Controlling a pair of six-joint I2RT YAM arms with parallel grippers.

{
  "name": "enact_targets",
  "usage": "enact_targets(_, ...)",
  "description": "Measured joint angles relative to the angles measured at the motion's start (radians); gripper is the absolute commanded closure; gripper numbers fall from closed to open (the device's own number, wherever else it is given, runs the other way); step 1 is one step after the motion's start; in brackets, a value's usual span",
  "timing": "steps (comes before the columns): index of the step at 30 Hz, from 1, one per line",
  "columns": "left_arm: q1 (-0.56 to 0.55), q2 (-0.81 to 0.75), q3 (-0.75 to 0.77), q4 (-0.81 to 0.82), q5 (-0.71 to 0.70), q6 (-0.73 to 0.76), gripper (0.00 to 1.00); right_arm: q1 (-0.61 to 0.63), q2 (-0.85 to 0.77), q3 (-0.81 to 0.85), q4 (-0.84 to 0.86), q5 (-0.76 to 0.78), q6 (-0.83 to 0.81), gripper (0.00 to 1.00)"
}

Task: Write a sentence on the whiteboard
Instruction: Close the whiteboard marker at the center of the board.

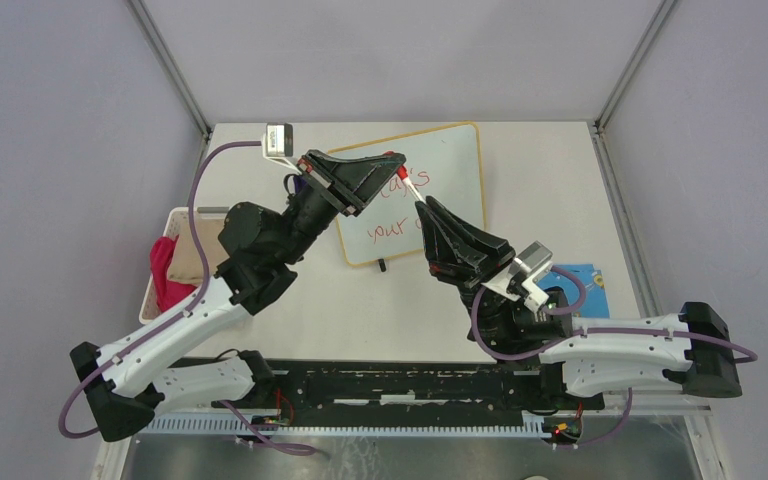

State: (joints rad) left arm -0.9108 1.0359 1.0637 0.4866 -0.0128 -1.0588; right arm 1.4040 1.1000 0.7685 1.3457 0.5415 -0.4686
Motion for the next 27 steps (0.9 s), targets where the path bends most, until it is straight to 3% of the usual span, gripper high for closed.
enact_targets(3,-0.002,0.0,0.0,0.0,-0.005,0.002,0.97,-0.001,-0.003,0.0,-0.005,0.0,0.0,1.0)
enact_targets(11,-0.005,-0.007,0.001,-0.007,-0.012,0.014,0.79,-0.003,-0.018,0.0,-0.034,-0.005,0.003,1.0)
enact_targets(14,-0.01,-0.019,0.014,-0.042,-0.019,0.049,0.66,-0.004,-0.026,0.0,-0.052,-0.01,0.004,1.0)
enact_targets(18,-0.08,-0.029,0.02,-0.185,0.072,0.105,0.46,-0.031,-0.028,0.002,-0.078,-0.002,0.001,1.0)
enact_targets(27,-0.092,-0.031,0.024,-0.314,0.119,0.163,0.25,-0.043,-0.039,0.002,-0.118,0.011,0.002,1.0)
